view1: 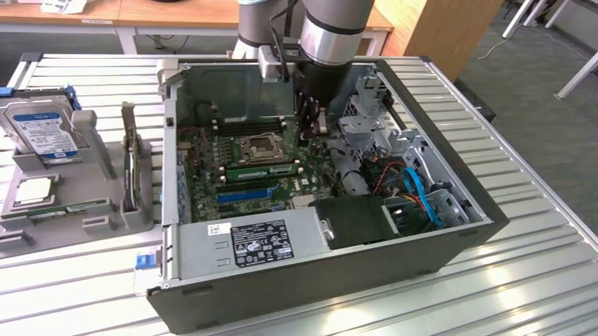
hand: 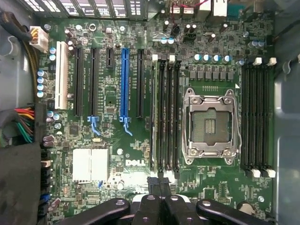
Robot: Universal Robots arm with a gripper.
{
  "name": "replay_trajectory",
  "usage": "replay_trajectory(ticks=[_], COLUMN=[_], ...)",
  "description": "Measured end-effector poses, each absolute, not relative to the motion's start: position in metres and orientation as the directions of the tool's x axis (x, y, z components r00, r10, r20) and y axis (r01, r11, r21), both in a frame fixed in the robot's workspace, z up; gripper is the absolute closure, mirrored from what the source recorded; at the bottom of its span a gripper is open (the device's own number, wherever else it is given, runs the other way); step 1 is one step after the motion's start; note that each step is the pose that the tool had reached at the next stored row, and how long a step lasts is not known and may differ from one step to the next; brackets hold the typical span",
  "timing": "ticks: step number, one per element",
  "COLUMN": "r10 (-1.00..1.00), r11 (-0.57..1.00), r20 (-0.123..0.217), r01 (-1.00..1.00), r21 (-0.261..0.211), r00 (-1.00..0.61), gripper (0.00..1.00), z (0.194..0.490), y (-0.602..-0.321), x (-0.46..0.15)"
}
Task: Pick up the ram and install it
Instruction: 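Press down the ram until it locks into place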
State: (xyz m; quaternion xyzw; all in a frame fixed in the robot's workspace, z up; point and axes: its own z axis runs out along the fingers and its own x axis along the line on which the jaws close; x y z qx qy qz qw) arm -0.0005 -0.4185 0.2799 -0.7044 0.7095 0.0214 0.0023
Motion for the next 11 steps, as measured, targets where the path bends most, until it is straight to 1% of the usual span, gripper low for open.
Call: replay_trajectory(ticks=[11], r10=[-0.999], r11=[0.007], r20=[-0.033], r01=[-1.000], r21=[0.027], r00=[-0.008], gripper=[0.90], z=[0.264], y=[-0.418], x=[0.000])
